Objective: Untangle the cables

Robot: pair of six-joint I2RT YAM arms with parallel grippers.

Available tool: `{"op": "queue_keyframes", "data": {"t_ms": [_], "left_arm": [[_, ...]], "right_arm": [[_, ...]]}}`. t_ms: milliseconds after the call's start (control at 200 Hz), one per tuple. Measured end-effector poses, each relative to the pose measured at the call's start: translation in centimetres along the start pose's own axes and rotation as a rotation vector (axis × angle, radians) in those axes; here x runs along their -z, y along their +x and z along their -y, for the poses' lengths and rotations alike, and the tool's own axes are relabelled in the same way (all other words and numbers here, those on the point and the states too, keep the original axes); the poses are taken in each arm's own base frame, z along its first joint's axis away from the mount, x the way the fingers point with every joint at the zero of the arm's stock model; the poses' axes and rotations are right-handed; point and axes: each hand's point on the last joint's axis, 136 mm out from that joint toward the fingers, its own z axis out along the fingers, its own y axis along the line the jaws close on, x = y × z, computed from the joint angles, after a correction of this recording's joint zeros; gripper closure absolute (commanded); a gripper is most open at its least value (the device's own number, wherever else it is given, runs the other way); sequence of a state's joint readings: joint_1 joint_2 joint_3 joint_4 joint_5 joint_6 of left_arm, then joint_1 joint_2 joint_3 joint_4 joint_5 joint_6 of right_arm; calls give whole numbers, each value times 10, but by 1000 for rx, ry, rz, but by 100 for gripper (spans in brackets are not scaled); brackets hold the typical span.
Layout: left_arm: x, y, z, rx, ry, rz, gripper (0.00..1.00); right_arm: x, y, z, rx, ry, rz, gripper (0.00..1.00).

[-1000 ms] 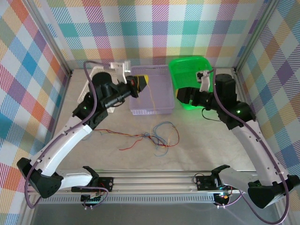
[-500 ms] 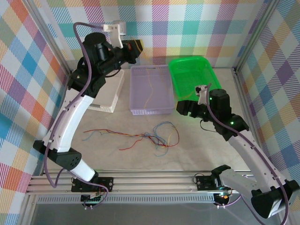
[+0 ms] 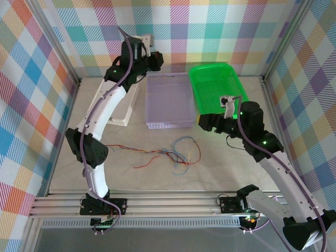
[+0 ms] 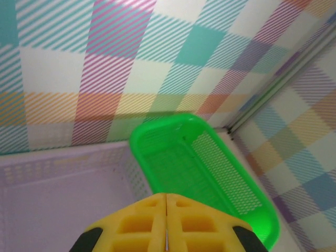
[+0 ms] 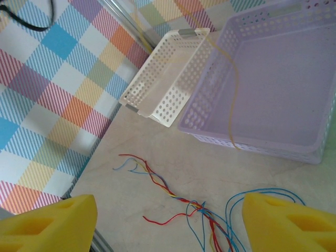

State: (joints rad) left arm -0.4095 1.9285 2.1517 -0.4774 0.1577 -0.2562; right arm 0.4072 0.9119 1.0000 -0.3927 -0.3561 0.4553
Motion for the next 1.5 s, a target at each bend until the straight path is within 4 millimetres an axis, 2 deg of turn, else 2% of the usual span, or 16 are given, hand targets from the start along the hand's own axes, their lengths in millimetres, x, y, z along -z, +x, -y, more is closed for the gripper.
{"op": "queue_keyframes", "data": {"t_ms": [260,430,715,795,910,1105,1150,1335,1385,1410,1500], "left_arm": [[-36,34,-26,-12,-66,-81,100],[-57,61,-43,-3,-97,-132,100],[-113,148,-94,12,-209,-299,100],[-124,171,-107,10,-239,-351,100],[-136,194,-117,2,-265,-403,100],[-149,209,-117,-43,-286,-456,67],[-149,211,-115,-66,-288,-469,60],[-143,223,-112,-92,-295,-522,24],[-141,224,-111,-100,-294,-531,20],[-141,225,-111,-94,-296,-532,14],[-135,222,-110,-87,-306,-536,9]], "right_arm": [[8,2,-15,21,-48,4,27],[5,12,-14,18,-57,-19,28],[-5,39,-8,6,-61,-89,28],[-7,47,-9,6,-66,-109,28],[-11,58,-10,10,-75,-136,28],[-17,73,-8,16,-59,-169,27],[-19,75,-6,16,-50,-175,27],[-24,85,7,9,7,-194,26],[-24,88,11,5,25,-201,27],[-24,89,13,4,31,-204,26],[-25,95,19,-3,58,-219,27]]}}
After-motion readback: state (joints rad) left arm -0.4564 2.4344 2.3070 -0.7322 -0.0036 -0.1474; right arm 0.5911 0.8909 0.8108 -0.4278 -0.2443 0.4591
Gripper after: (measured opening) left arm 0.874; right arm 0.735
